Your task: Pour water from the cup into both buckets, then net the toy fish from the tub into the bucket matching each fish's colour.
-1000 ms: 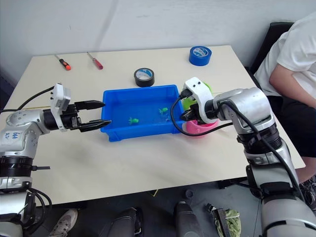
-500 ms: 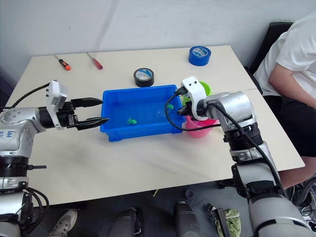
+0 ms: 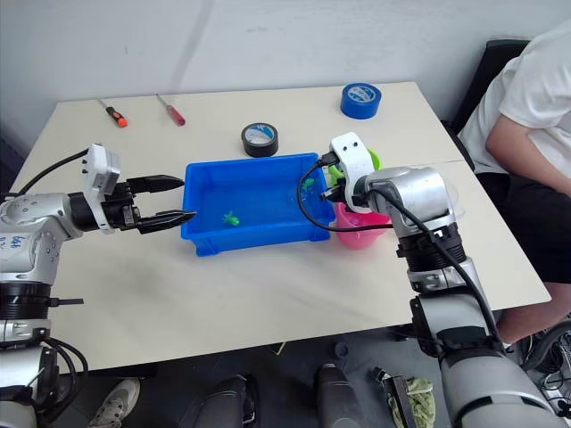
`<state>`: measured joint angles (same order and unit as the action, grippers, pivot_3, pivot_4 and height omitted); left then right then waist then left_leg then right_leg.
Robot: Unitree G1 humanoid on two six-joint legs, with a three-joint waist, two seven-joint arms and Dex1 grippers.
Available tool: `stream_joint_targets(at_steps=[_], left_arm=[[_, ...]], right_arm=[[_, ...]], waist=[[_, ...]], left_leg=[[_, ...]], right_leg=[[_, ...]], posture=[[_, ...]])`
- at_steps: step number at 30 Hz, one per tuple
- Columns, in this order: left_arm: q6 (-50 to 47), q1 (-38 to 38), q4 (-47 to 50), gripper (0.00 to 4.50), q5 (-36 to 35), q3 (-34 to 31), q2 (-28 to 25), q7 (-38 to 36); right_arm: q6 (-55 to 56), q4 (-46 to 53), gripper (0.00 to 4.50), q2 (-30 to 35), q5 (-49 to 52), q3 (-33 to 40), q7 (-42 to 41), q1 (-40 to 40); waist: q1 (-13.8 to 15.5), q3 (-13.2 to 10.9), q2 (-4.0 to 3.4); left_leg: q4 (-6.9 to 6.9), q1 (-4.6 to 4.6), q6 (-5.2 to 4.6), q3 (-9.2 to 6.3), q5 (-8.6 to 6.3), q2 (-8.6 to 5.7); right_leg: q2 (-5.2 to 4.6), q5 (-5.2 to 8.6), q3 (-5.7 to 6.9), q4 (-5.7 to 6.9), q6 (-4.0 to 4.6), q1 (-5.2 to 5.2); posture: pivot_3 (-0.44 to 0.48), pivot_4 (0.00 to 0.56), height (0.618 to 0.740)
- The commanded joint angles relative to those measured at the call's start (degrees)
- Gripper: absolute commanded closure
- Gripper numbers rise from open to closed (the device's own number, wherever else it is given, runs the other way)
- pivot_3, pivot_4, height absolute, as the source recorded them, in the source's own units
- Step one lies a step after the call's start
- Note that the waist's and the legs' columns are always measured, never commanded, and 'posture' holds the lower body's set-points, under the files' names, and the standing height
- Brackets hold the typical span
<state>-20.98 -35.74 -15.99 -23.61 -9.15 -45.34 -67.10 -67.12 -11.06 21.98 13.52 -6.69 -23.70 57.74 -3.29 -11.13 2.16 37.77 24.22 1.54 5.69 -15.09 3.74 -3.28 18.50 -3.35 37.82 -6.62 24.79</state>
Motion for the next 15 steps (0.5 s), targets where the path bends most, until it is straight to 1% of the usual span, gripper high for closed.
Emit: stream_joint_targets(at_steps=[1, 4, 11, 15], left_arm=[[0.22, -0.43, 2.02, 0.03, -1.48, -1.77, -0.51, 0.13], [0.20, -0.51, 1.88, 0.03, -1.53, -1.75, -0.61, 0.16], [0.41, -0.99, 1.35, 0.03, -1.63, -1.46, -0.79, 0.04], [0.71, -1.74, 0.61, 0.03, -1.40, -1.07, -0.61, -0.16]], right_arm=[[4.38, 1.28, 4.50, -1.01, -1.03, 2.58, 2.38, -0.67], [6.28, 3.28, 4.50, -1.37, -0.98, 3.01, 2.75, -2.16], [4.19, 13.58, 4.50, 0.26, 1.65, 4.55, 0.53, -6.87], [3.47, 16.57, 4.50, 0.65, 2.74, 5.92, 0.17, -8.21]], waist=[[0.00, 0.00, 0.00], [-0.01, 0.00, 0.00], [-0.05, 0.00, 0.00], [-0.04, 0.00, 0.00]], left_leg=[[0.00, 0.01, 0.00, 0.00, 0.00, -0.01], [0.00, 0.00, 0.01, 0.00, 0.00, -0.01], [-0.01, 0.00, 0.01, -0.01, 0.00, 0.00], [-0.01, 0.00, 0.01, -0.01, 0.01, 0.00]], right_leg=[[-0.01, 0.00, -0.01, 0.00, 0.00, 0.00], [-0.01, 0.00, -0.01, 0.01, -0.01, 0.00], [0.00, 0.00, 0.00, 0.01, -0.01, 0.01], [0.01, 0.00, 0.00, 0.02, -0.01, 0.00]], posture=[[0.000, 0.150, 0.731], [0.000, 0.150, 0.731], [0.000, 0.150, 0.731], [0.000, 0.150, 0.731]])
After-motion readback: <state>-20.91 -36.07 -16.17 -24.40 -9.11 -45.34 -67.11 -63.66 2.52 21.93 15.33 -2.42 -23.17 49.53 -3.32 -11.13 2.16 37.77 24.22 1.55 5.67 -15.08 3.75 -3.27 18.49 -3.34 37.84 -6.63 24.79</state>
